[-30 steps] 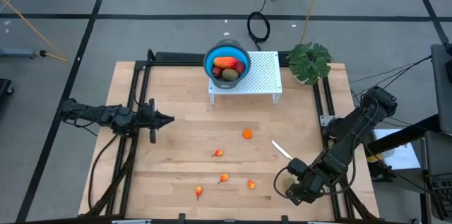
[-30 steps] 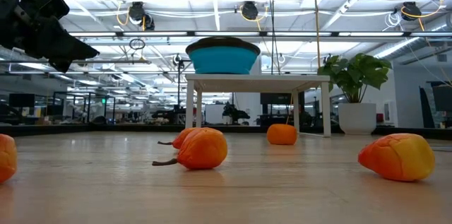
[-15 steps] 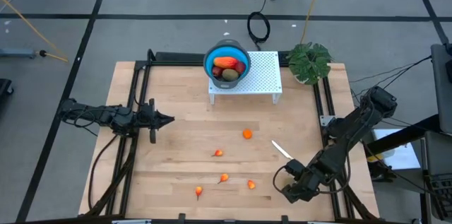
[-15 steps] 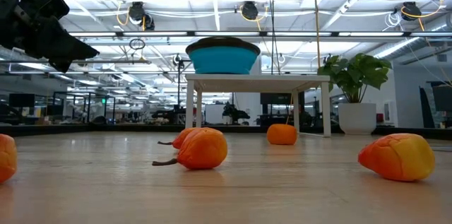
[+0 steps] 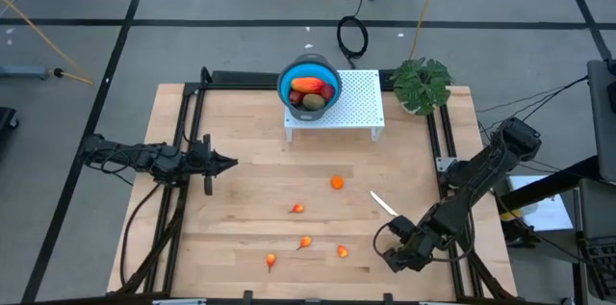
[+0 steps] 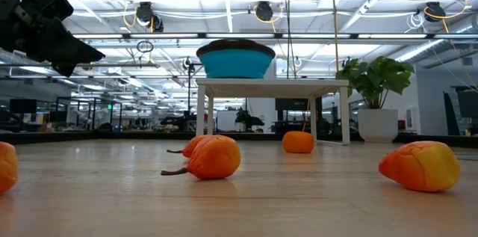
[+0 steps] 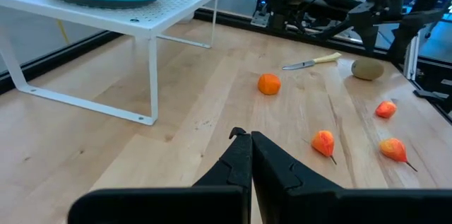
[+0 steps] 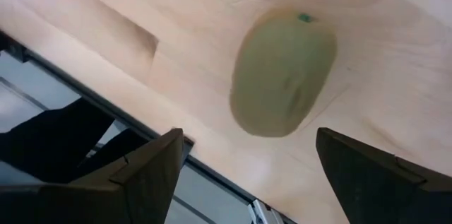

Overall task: Pick & Place Fruit
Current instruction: Put the kiwi into the blue strainer bowl on the shelf

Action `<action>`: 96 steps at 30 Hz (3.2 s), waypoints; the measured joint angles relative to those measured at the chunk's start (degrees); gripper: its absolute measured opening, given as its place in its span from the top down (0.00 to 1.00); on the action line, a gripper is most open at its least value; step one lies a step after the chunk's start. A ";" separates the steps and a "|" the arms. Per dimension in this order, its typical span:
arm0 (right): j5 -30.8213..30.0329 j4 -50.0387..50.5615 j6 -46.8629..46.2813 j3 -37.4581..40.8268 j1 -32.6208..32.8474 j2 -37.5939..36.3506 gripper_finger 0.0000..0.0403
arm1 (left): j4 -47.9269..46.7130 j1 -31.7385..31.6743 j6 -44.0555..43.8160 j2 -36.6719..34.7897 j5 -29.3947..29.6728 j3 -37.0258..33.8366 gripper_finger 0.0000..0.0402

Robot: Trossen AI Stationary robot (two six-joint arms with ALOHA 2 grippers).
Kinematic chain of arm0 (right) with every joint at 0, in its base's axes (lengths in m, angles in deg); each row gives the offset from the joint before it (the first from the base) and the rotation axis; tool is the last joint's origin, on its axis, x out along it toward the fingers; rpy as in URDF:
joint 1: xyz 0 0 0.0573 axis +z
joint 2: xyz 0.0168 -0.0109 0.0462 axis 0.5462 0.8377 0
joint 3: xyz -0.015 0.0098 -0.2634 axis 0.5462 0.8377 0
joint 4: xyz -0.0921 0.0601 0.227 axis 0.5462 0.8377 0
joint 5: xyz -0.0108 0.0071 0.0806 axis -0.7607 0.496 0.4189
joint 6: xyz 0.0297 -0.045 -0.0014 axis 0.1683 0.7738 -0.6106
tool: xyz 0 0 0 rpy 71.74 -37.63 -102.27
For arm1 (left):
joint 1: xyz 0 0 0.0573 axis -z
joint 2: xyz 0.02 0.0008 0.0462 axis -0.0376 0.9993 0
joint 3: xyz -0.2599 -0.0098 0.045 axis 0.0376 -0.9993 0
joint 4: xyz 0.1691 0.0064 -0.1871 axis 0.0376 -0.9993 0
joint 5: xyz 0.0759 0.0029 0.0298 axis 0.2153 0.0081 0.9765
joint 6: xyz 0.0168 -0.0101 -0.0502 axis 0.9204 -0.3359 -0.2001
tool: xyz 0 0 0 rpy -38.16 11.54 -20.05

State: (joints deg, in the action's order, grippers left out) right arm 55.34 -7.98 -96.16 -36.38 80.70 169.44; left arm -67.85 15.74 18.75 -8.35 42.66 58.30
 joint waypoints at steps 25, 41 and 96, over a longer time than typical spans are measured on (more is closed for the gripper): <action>-0.31 -8.80 -0.11 7.94 -1.44 0.02 0.22 | 0.02 0.00 -0.01 0.00 0.02 0.00 0.99; -0.09 -11.06 -1.74 10.75 -1.44 0.02 0.26 | 0.00 0.00 0.92 0.00 0.17 0.00 0.99; -42.47 -59.07 50.66 10.73 -10.54 -10.71 0.48 | 9.35 0.00 -4.28 -0.02 -0.02 0.00 0.99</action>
State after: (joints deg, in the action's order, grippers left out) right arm 12.87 -67.05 -45.50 -25.65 70.16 158.73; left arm -58.50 15.74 14.47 -8.37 42.64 58.30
